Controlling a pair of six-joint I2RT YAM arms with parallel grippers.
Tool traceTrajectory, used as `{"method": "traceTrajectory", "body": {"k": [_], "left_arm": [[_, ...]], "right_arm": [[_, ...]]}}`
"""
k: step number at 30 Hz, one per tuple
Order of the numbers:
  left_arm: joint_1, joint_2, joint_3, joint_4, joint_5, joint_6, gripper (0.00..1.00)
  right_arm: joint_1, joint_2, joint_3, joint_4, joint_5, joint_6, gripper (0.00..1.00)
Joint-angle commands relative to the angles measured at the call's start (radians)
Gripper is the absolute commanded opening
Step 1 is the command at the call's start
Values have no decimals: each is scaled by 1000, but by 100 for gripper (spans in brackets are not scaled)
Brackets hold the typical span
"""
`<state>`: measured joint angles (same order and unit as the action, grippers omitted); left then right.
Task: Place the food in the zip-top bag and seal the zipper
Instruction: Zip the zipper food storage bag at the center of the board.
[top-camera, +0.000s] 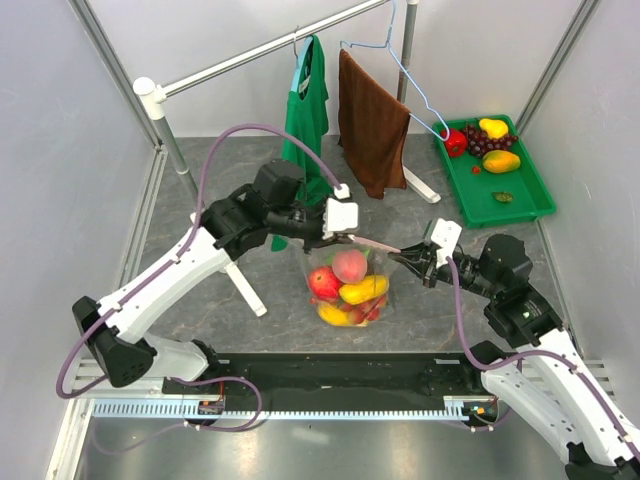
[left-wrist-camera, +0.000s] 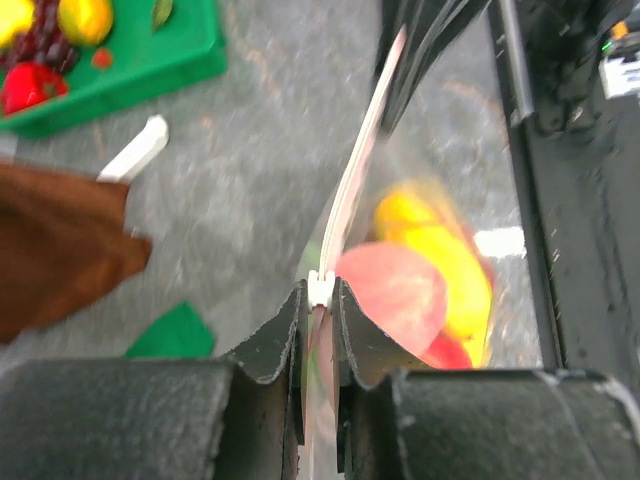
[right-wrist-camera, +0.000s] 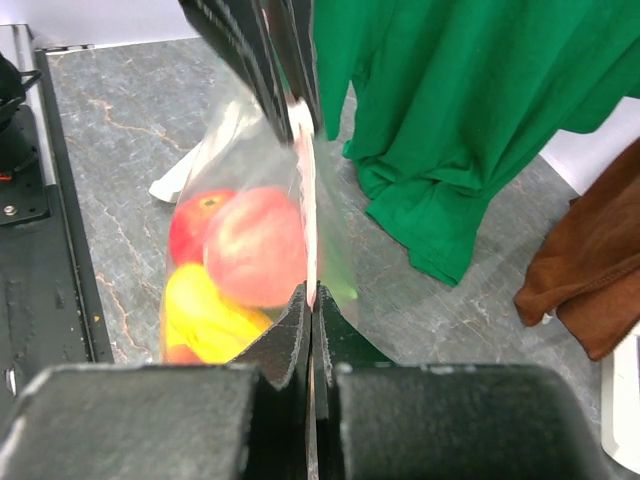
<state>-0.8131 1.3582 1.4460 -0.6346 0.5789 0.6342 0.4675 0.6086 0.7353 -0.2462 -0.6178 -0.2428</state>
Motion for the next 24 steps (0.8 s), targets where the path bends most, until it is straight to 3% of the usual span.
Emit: {"method": "traceTrajectory", "body": {"k": [1,24], "left_arm": [[104,-90,-7,-103,-83,91,3],[275,-324,-165,-209,-235,211,6]], "right_arm": [[-3,-39,30,5,44,-10,0],[-1,-139,38,-82,239,-29,0]]}}
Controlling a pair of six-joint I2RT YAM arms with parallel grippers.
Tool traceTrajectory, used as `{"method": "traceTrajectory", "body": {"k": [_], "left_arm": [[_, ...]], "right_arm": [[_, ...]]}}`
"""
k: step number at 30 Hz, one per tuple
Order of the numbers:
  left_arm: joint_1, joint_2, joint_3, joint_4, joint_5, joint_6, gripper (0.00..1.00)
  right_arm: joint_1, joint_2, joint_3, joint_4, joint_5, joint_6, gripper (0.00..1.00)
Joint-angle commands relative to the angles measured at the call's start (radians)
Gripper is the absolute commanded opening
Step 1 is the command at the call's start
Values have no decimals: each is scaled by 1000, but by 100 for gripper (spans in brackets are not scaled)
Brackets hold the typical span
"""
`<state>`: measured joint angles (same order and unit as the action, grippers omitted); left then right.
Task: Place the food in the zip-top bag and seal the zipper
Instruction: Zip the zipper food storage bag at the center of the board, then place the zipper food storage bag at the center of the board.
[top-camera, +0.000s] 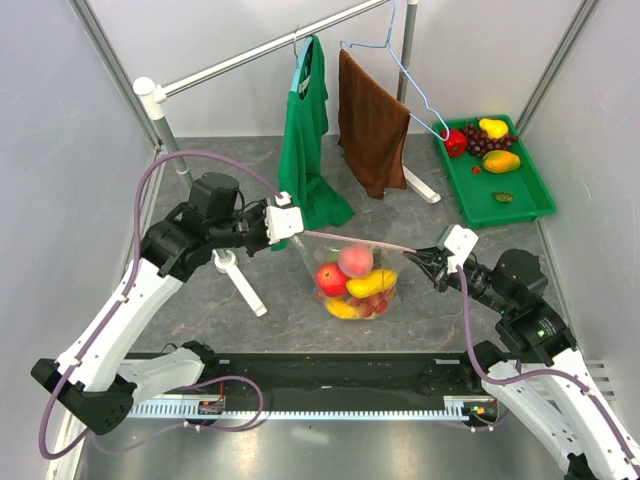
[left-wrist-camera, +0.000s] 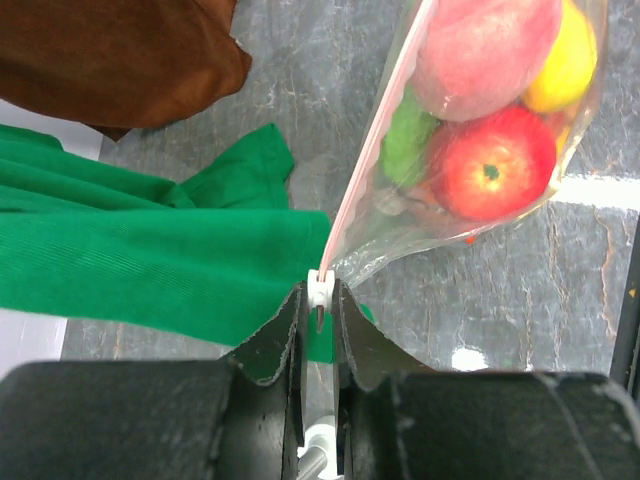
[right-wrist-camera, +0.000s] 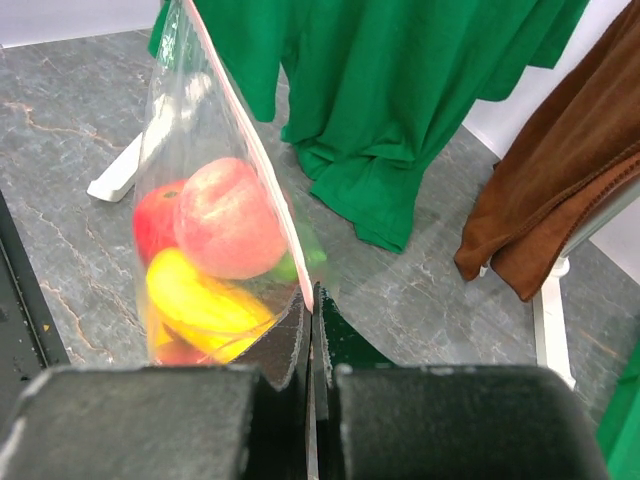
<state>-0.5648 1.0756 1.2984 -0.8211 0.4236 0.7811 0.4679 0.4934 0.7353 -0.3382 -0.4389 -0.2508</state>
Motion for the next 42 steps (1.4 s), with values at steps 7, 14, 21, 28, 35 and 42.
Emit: {"method": "traceTrajectory", "body": {"k": [7,14,21,28,35,42], "left_arm": [[-1,1,85,-49,66,21,57],[-188,125,237,-50,26,-68,69],[-285,245,240,8,10,-60,70],[-307,320,254,16,23,-80,56],[-296,343,329,28,7,-200,2],[-287,432,453,85,-138,-259,2]], "right_arm": [[-2,0,45,13,-29,-24,0],[0,4,55,18,-92,-34,0],[-2,-4,56,15,-101,-51,0],[-2,-29,62,13,-89,-51,0],[0,-46,64,13,-40,34,13],[-2,36,188,25,184,338,98]]}}
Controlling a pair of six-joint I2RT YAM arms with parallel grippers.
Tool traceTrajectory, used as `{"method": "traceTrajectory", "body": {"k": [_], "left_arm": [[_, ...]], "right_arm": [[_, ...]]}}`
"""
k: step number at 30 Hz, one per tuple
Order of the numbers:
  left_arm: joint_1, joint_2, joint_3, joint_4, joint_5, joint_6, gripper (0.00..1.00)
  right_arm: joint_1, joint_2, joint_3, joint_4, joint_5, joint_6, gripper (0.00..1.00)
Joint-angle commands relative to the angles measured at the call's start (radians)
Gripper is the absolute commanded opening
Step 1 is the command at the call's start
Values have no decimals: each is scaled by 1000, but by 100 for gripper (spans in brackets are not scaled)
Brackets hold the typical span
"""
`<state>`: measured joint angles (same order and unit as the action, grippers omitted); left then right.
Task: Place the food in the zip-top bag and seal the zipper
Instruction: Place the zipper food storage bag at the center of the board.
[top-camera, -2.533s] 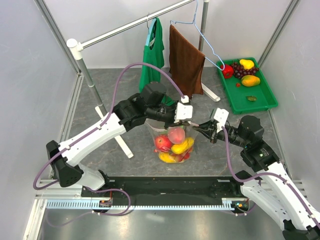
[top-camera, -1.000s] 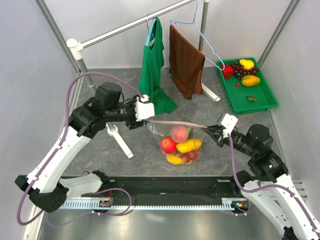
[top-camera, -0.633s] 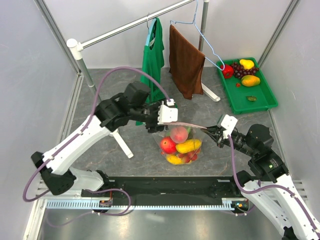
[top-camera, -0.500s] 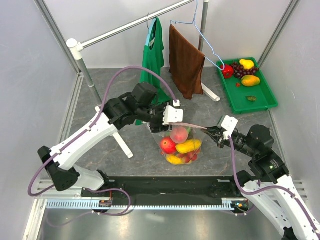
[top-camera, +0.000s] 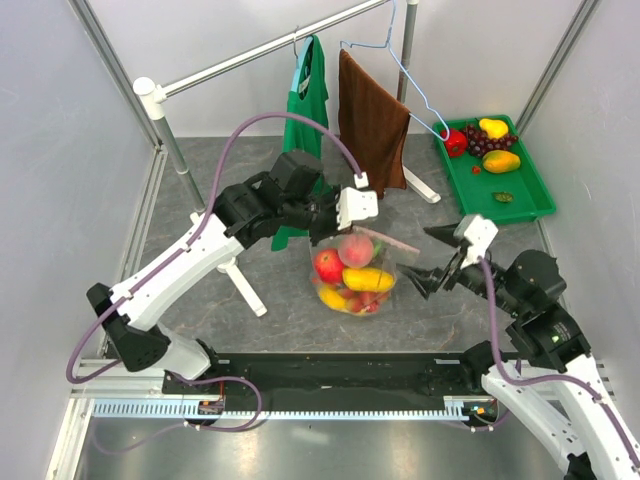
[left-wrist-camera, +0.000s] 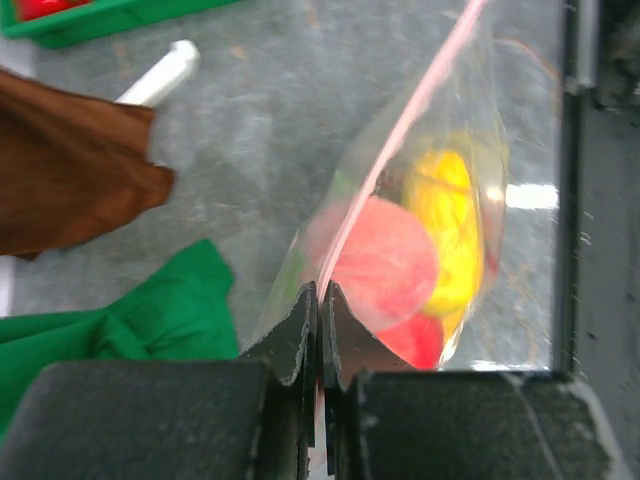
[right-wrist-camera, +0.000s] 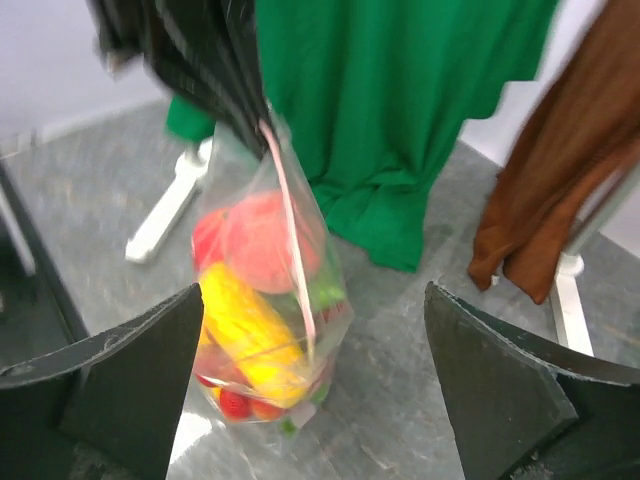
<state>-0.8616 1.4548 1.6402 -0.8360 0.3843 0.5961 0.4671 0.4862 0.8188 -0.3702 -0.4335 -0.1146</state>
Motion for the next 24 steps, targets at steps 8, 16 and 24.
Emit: {"method": "traceTrajectory", "body": {"k": [8,16,24], "left_arm": [[68,213,274,225,-202,-13,2],[67,221,249,238,-105,18,2],[-134,99,-207,285,-72,-148,4]], "right_arm": [[1,144,256,123,291,322,98],[-1,186,338,82,426,308,98],[-1,187,344,-18,573,294,98]]}}
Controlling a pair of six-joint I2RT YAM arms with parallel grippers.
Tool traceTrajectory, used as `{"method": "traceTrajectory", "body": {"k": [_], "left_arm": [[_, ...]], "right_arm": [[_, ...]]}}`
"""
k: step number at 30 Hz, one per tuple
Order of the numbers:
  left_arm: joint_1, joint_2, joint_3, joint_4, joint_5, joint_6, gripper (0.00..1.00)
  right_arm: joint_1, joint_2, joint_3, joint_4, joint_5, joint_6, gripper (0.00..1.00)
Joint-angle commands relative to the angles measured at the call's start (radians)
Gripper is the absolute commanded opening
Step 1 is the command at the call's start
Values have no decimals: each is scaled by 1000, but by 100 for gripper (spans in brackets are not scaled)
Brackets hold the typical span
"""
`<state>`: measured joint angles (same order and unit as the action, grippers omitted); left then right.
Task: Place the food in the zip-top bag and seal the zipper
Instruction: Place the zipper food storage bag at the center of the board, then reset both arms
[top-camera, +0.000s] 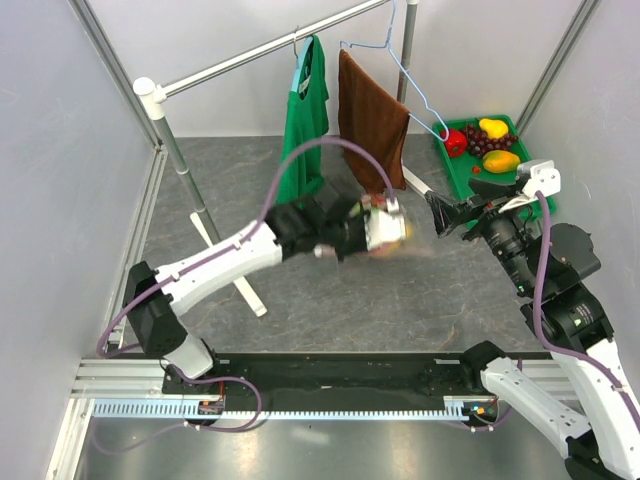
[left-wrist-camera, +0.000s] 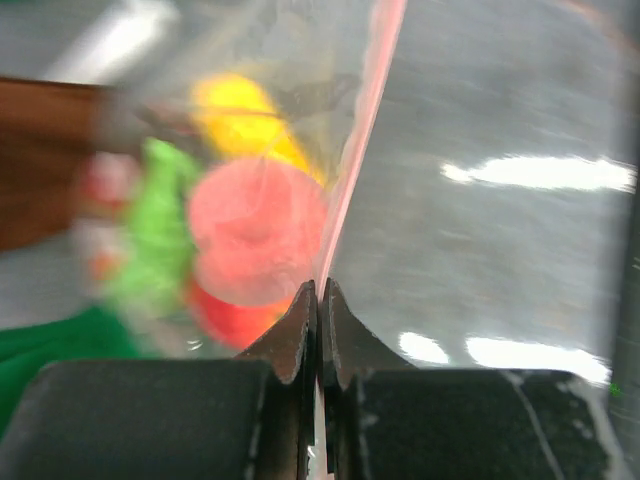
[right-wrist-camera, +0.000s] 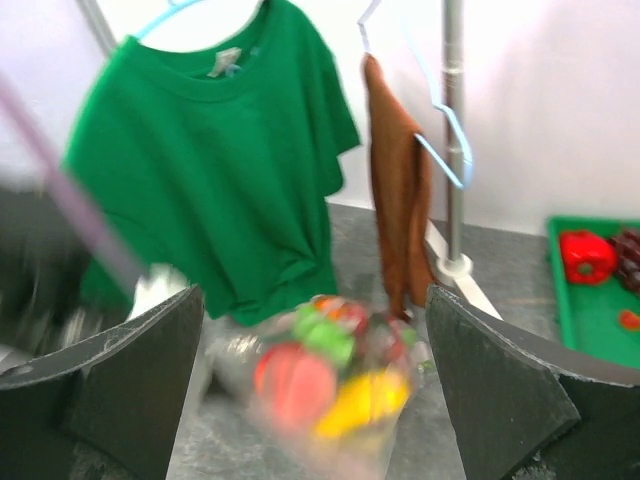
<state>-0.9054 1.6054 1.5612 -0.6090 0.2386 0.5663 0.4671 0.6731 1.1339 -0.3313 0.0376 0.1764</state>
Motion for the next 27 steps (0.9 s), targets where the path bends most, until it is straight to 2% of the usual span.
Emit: {"method": "traceTrajectory", "body": {"k": [1,6,8,9,12,13,15,16,21,25,27], "left_arm": [[-101,-48,-182,58,83,-141,6],[-135,13,-259,58,139,-275,17],[-135,21,-254,55,163,-316,29],[-136,10,-253,48,177,-328,36],[-142,-66,-244,51,220,-352,74],[-142,-87,-234,40,225,-356,83],[-144,-120,-156,5,217,-349,96],[-141,-136,-117,-62,193,-344,100],[-92,-151,193,-254,169,-301,100],[-18,-200,269,-273,125,-296,100],[61,-237,266,-273,129,-302,100]], "right_arm": [[-1,-4,12,-70,102,2,98],[-1,-26,-62,-104,85,-14,98],[1,-26,-77,-136,67,-25,98],[-1,-17,-82,-150,52,-32,98],[-1,11,-74,-236,33,-32,98],[-1,16,-72,-248,25,-29,98],[-1,17,-71,-255,4,-35,98],[-2,17,-71,-255,-10,-40,98],[-5,33,-54,-268,-102,-44,98],[-7,45,-51,-268,-136,-86,98],[-8,52,-39,-268,-153,-112,98]]}}
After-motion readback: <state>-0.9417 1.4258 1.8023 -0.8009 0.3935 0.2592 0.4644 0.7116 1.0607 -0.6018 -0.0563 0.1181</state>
